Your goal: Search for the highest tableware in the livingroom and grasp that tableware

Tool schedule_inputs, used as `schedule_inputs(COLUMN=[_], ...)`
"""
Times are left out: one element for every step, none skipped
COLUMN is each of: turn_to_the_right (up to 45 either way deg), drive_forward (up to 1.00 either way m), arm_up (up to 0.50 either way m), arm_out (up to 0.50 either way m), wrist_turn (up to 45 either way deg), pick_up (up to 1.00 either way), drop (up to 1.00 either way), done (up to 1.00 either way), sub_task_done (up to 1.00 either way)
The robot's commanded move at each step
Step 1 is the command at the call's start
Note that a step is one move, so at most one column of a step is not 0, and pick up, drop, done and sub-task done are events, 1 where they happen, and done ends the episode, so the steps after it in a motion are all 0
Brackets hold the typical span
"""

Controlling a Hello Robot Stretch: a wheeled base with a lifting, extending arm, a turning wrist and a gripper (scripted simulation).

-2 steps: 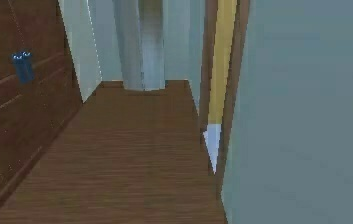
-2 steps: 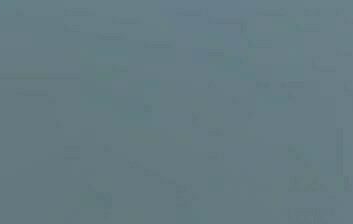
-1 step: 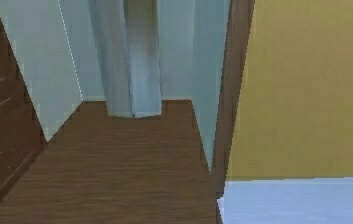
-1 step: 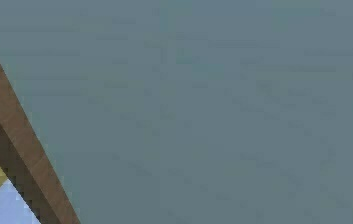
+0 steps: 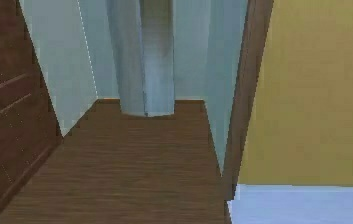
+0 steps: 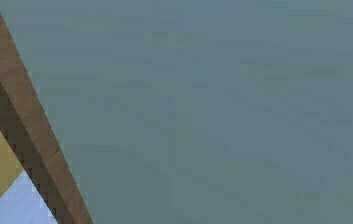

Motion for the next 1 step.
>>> schedule_inputs(turn_to_the_right=[0.0], drive_forward=[0.40], arm_up=[0.00], arm_out=[0.00], wrist_turn=[0.0], pick_up=[0.00], drop=[0.00], done=[0.00], sub_task_done=[0.00])
